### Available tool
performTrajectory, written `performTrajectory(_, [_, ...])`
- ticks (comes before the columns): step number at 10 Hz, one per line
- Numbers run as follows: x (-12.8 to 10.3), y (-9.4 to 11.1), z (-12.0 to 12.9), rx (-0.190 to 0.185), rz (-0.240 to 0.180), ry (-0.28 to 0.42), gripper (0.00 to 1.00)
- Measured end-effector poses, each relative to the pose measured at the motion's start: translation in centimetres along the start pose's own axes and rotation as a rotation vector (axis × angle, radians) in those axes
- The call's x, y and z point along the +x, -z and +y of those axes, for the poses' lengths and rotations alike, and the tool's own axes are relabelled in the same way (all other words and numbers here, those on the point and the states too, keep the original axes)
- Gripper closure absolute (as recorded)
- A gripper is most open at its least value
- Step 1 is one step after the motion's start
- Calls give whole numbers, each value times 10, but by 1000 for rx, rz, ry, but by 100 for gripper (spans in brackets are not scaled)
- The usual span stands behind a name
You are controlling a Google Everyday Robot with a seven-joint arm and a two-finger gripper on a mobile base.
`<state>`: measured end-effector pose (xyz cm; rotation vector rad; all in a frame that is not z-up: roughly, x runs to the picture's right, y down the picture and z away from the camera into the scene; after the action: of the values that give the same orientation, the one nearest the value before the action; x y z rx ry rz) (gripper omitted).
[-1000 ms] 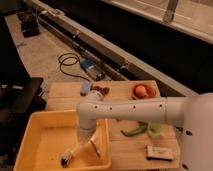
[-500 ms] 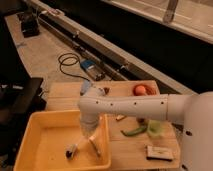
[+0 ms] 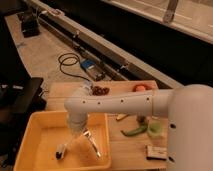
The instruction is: Wipe tray with brush
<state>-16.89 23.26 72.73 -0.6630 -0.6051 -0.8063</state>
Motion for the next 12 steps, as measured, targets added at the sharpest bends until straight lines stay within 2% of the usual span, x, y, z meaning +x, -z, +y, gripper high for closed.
performTrajectory(2, [-21,-8,-2,0,-27,35,100])
performTrajectory(3, [-27,-10,2,-3,-34,28,100])
performTrajectory(5, [-25,-10,16,-6,-31,-13,100])
performTrajectory(7, [-6,-4,45,-13,-15,-84,100])
performTrajectory(9, [19,2,64,-19,2,-149,100])
performTrajectory(12, [51,14,50,-25,48,-167,100])
